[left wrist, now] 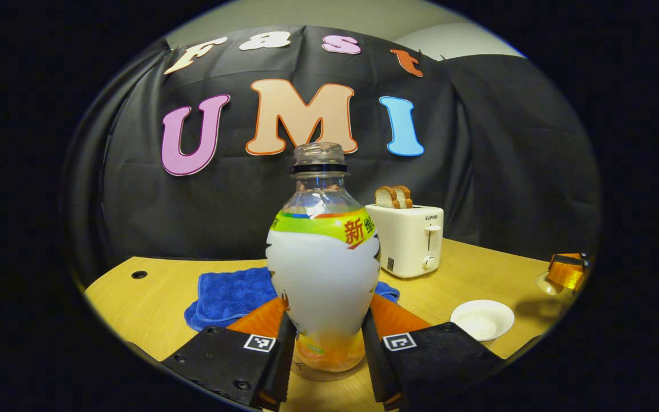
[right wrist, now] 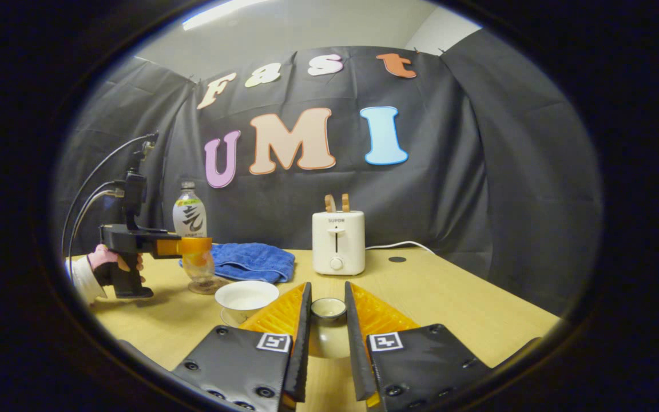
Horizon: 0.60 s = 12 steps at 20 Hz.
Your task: Open the teacup lid with one hand, grasp the water bottle and pour water into the teacup with the other hand; after pouring, place the water bottle on the coaster and then close the teacup lid.
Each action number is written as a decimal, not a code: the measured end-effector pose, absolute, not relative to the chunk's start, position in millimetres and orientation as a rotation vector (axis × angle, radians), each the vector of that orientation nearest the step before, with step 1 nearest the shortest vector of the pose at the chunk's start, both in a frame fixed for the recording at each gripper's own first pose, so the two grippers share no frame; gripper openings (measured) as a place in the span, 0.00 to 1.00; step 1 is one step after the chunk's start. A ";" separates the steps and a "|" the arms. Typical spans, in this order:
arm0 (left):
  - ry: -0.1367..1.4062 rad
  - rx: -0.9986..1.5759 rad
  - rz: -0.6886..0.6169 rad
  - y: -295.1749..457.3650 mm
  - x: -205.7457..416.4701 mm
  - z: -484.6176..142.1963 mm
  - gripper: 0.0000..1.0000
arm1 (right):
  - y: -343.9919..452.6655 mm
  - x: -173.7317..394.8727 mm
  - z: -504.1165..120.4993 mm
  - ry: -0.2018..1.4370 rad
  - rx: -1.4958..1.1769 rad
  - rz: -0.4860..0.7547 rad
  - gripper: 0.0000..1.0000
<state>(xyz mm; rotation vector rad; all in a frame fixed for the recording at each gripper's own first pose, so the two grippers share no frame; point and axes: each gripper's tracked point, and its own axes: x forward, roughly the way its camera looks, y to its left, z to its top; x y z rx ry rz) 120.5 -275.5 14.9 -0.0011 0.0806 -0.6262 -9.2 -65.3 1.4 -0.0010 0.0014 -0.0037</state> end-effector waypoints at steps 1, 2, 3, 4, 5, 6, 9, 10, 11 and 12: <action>0.086 -0.003 -0.624 -277.0 121.5 10.6 0.54 | -65.2 -9.0 0.7 0.002 -0.001 -0.004 0.35; 0.094 0.000 -0.622 -276.4 122.6 7.0 0.54 | -65.2 -8.9 1.0 0.002 -0.001 -0.004 0.35; 0.100 0.000 -0.621 -277.1 124.1 3.9 0.54 | -64.9 -8.9 0.6 0.002 -0.001 -0.003 0.35; 0.108 0.001 -0.621 -276.9 124.1 1.0 0.54 | -64.6 -8.7 0.7 0.002 -0.001 -0.002 0.35; 0.110 -0.002 -0.618 -275.9 124.8 -1.4 0.55 | -64.7 -8.2 0.7 0.002 -0.001 -0.002 0.35; 0.113 -0.002 -0.614 -274.4 125.1 -2.4 0.56 | -65.0 -8.3 1.3 0.001 -0.001 -0.002 0.35; 0.118 0.001 -0.614 -274.7 125.6 -7.1 0.59 | -64.7 -8.9 1.1 0.002 -0.001 -0.001 0.35; 0.121 0.005 -0.614 -274.7 126.8 -8.5 0.59 | -64.5 -8.7 1.1 0.002 -0.001 -0.001 0.35; 0.124 0.009 -0.613 -274.5 125.9 -9.8 0.61 | -64.8 -9.1 0.9 0.001 -0.001 -0.001 0.35; 0.121 0.007 -0.615 -275.3 125.7 -8.9 0.61 | -64.8 -9.5 1.5 0.002 -0.001 -0.001 0.35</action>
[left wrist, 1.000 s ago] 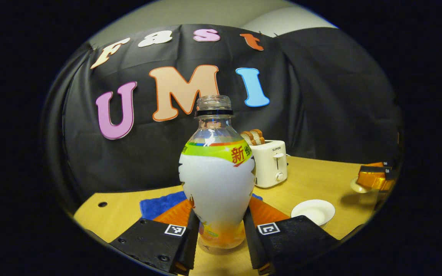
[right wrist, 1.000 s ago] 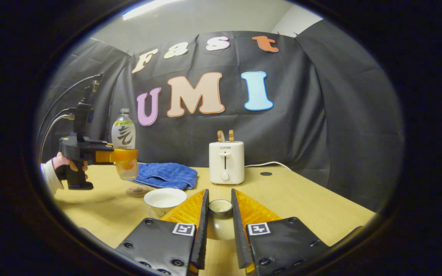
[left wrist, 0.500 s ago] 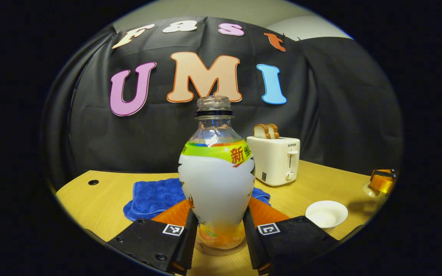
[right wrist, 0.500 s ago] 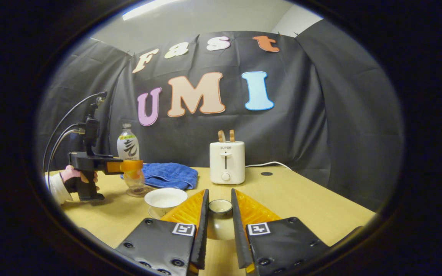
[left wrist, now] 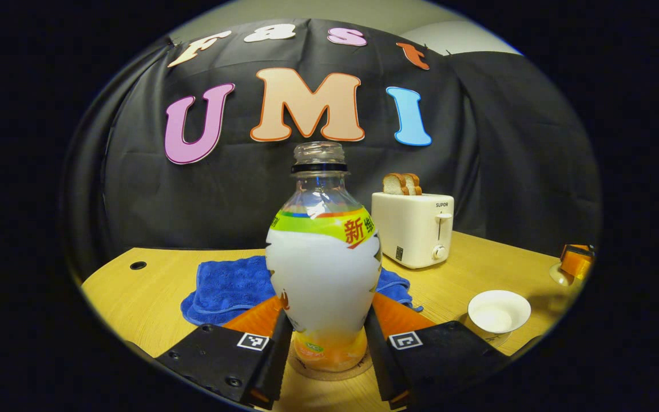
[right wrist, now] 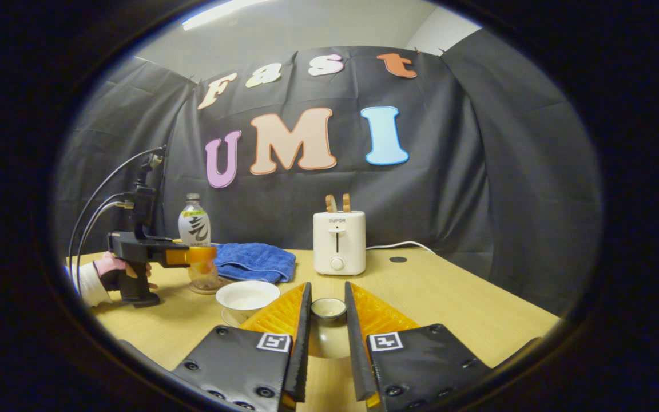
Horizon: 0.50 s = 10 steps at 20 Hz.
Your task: Open the teacup lid with one hand, grasp the water bottle and pour water into the teacup with the other hand; after pouring, place the water bottle on the coaster and then close the teacup lid.
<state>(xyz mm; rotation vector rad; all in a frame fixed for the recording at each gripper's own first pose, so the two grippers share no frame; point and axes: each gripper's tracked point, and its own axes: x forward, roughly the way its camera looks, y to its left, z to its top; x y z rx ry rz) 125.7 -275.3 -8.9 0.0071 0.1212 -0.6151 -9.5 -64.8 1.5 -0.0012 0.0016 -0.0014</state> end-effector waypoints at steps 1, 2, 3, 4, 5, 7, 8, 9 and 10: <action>0.122 0.006 -0.615 -275.9 125.8 -9.4 0.61 | -64.5 -9.1 1.1 0.001 -0.001 -0.001 0.35; 0.124 0.007 -0.615 -275.2 125.2 -9.6 0.62 | -64.2 -8.7 0.8 0.002 -0.001 0.000 0.35; 0.124 0.008 -0.613 -274.4 126.0 -9.2 0.63 | -64.1 -9.0 0.7 0.002 -0.001 0.001 0.35; 0.125 0.007 -0.614 -274.8 125.2 -8.9 0.64 | -64.0 -8.5 0.6 0.001 -0.001 0.001 0.35; 0.125 0.006 -0.612 -275.1 125.0 -9.8 0.64 | -64.0 -8.7 0.8 0.001 -0.001 0.001 0.35; 0.124 0.003 -0.612 -274.4 124.3 -9.6 0.66 | -64.2 -8.0 0.9 0.000 -0.001 0.001 0.35; 0.127 0.004 -0.615 -274.7 123.6 -9.6 0.66 | -64.2 -7.9 0.8 0.001 -0.001 0.001 0.35; 0.128 0.006 -0.613 -276.0 124.2 -10.7 0.67 | -64.1 -8.2 0.6 0.000 -0.001 0.001 0.35; 0.132 0.008 -0.613 -276.1 124.2 -11.0 0.67 | -64.3 -8.0 0.2 0.000 -0.001 0.001 0.35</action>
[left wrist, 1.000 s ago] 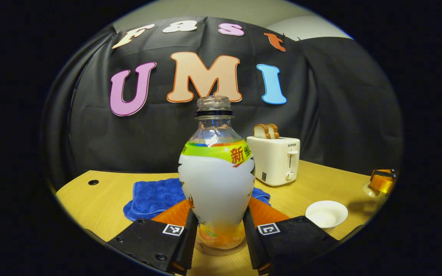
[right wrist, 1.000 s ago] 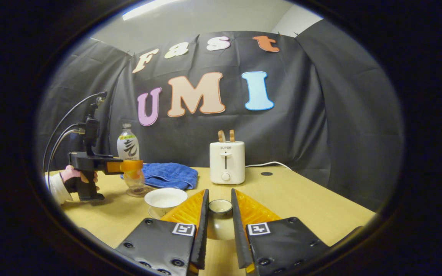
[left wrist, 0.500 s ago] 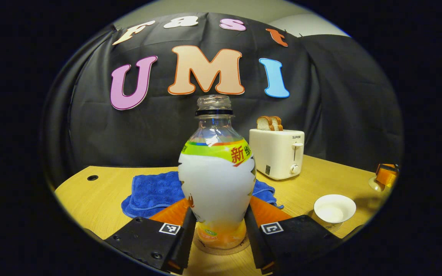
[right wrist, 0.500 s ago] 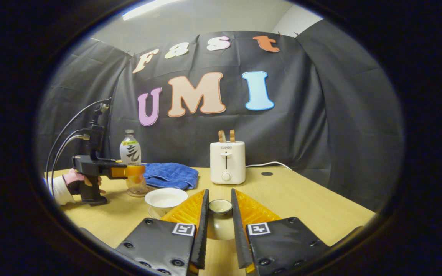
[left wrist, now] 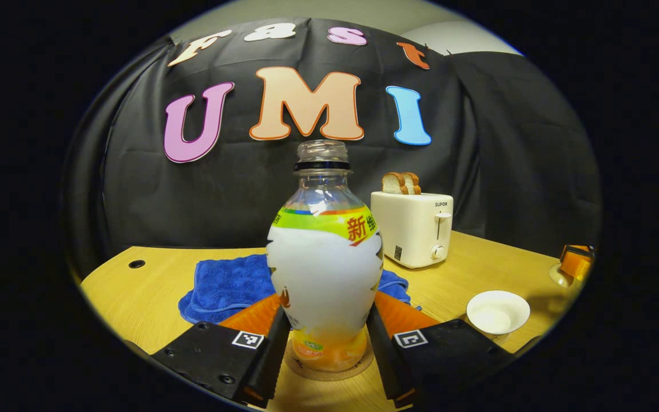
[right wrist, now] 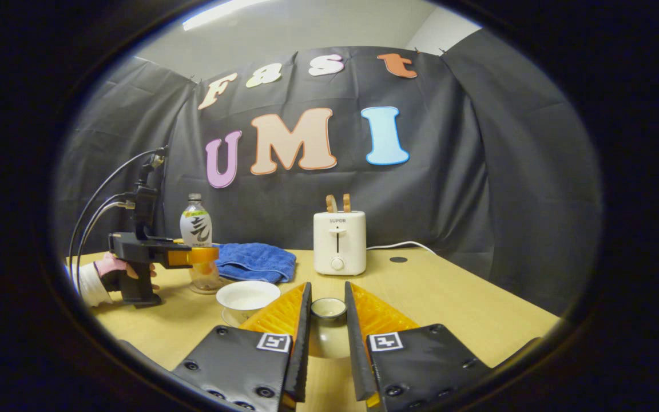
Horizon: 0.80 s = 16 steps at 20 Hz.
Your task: Open the teacup lid with one hand, grasp the water bottle and pour water into the teacup with the other hand; after pouring, place the water bottle on the coaster and then close the teacup lid.
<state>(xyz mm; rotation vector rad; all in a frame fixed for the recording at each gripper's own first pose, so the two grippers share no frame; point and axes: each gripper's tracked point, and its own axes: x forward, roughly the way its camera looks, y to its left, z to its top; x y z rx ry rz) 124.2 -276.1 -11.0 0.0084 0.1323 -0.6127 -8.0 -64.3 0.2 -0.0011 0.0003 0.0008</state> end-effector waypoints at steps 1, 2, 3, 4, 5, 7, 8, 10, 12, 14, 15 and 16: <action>0.134 0.008 -0.613 -276.0 123.7 -12.5 0.69 | -64.0 -8.1 0.5 0.000 -0.001 0.001 0.35; 0.135 0.008 -0.614 -275.9 123.5 -11.9 0.70 | -64.0 -8.4 0.2 0.000 -0.001 0.001 0.35; 0.135 0.008 -0.614 -275.6 123.7 -11.6 0.72 | -64.2 -8.4 0.5 0.000 -0.001 0.001 0.35; 0.136 0.010 -0.610 -274.6 123.9 -11.5 0.74 | -64.2 -8.0 0.3 0.000 -0.001 0.001 0.35; 0.139 0.010 -0.610 -274.5 123.4 -13.6 0.76 | -64.2 -8.0 0.4 0.000 -0.001 0.001 0.35; 0.142 0.004 -0.613 -273.3 120.8 -13.1 0.79 | -64.1 -7.8 0.1 0.000 -0.001 0.001 0.35; 0.143 -0.003 -0.615 -272.3 119.4 -12.9 0.83 | -64.2 -7.9 0.1 0.000 -0.001 0.001 0.35; 0.141 -0.020 -0.618 -270.6 116.2 -11.7 0.92 | -64.3 -8.0 0.2 0.000 -0.001 0.001 0.35; 0.132 -0.021 -0.626 -269.4 109.6 -10.3 0.95 | -64.4 -7.4 0.0 0.000 -0.001 0.001 0.35; 0.122 -0.010 -0.636 -268.0 101.4 -10.6 0.95 | -64.2 -7.5 0.0 0.000 -0.001 0.001 0.35; 0.118 -0.009 -0.639 -266.7 97.6 -9.6 0.94 | -64.3 -7.3 0.1 0.000 -0.001 0.001 0.35; 0.115 -0.012 -0.641 -265.7 93.5 -9.2 0.95 | -64.3 -7.7 0.1 0.000 -0.001 0.001 0.35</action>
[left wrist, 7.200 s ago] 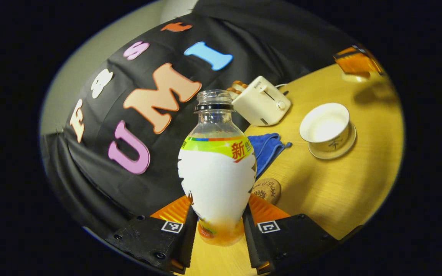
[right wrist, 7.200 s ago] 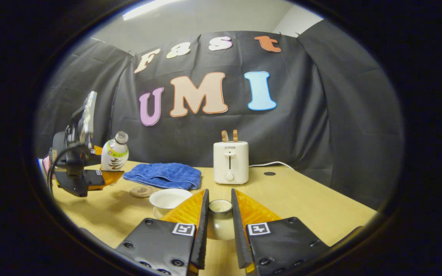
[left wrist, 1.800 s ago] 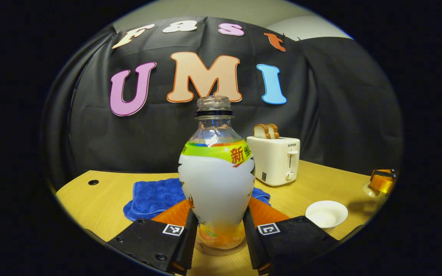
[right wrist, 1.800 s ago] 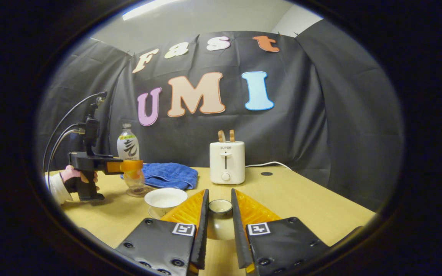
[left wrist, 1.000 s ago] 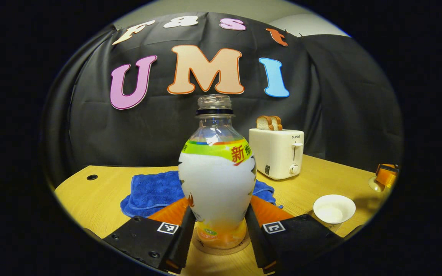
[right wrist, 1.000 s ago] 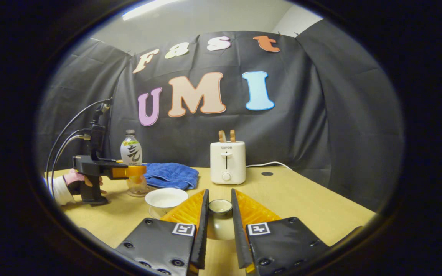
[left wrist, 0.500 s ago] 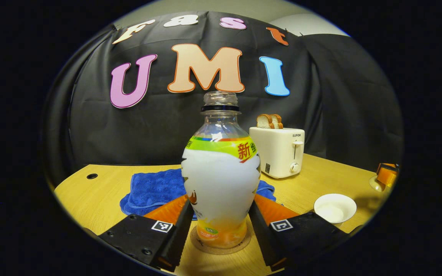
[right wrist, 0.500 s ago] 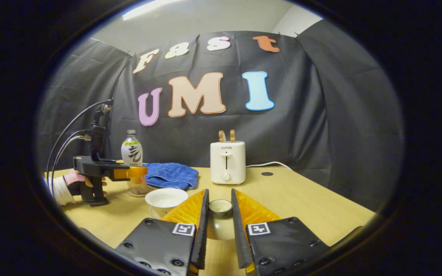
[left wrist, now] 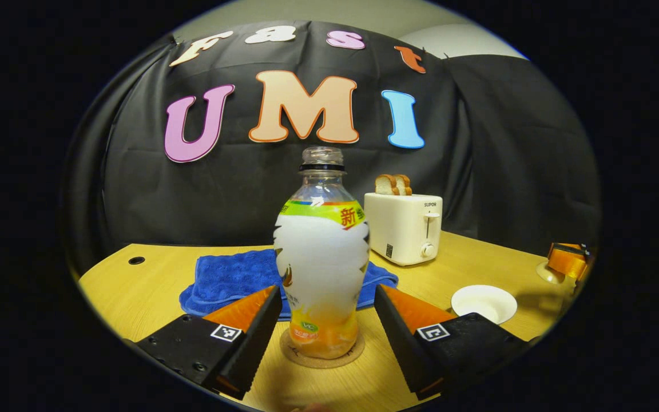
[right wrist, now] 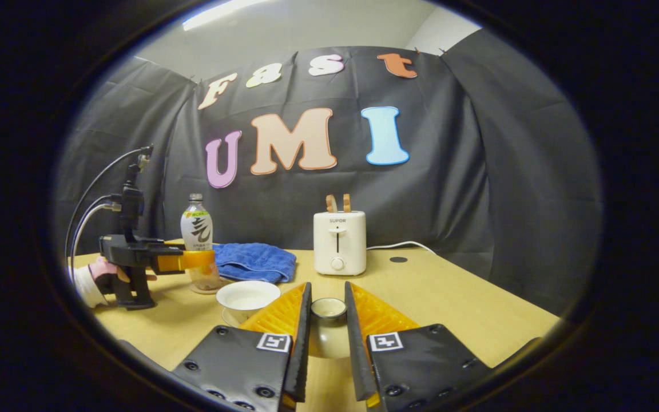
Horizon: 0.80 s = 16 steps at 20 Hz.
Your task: Open the teacup lid with one hand, grasp the water bottle and pour water into the teacup with the other hand; after pouring, place the water bottle on the coaster and then close the teacup lid.
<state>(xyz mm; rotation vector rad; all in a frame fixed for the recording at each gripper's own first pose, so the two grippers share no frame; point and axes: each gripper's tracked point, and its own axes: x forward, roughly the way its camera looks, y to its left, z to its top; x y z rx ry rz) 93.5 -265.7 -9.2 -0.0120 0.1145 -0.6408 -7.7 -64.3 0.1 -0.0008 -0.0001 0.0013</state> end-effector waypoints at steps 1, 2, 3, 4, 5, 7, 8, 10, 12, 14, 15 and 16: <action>0.111 -0.014 -0.640 -262.8 89.4 -9.1 0.94 | -64.2 -7.8 0.1 0.000 -0.001 0.001 0.35; 0.101 -0.017 -0.632 -258.6 86.2 -6.8 0.95 | -64.3 -7.2 -0.3 0.000 -0.001 0.001 0.35; 0.095 -0.023 -0.628 -254.6 83.5 -5.4 0.95 | -64.4 -7.2 -0.1 0.001 -0.001 0.001 0.35; 0.083 -0.033 -0.622 -250.2 80.6 -2.6 0.95 | -64.3 -7.5 -0.7 0.001 -0.001 0.002 0.35; 0.078 -0.043 -0.622 -245.9 77.3 -2.0 0.95 | -64.4 -7.9 0.5 0.001 -0.001 0.002 0.35; 0.075 -0.049 -0.623 -238.7 69.5 -2.4 0.95 | -64.5 -8.0 0.2 0.002 -0.001 0.002 0.35; 0.069 -0.045 -0.627 -235.3 66.2 -1.0 0.95 | -64.6 -8.0 0.0 0.002 -0.001 0.002 0.35; 0.055 -0.033 -0.629 -225.6 57.7 0.9 0.95 | -64.3 -8.4 0.2 0.002 -0.002 0.002 0.35; 0.037 -0.014 -0.611 -213.4 51.2 2.3 0.95 | -64.9 -7.0 0.4 0.000 -0.001 -0.006 0.35; 0.004 -0.020 -0.546 -192.6 50.8 7.9 0.95 | -59.9 -5.6 0.8 -0.001 -0.001 0.005 0.35; -0.008 -0.014 -0.518 -183.2 50.8 8.3 0.95 | -56.5 -4.5 0.1 0.001 -0.001 0.015 0.35; -0.004 -0.015 -0.484 -173.2 50.8 7.6 0.95 | -52.9 -2.6 -0.3 0.002 -0.001 0.026 0.35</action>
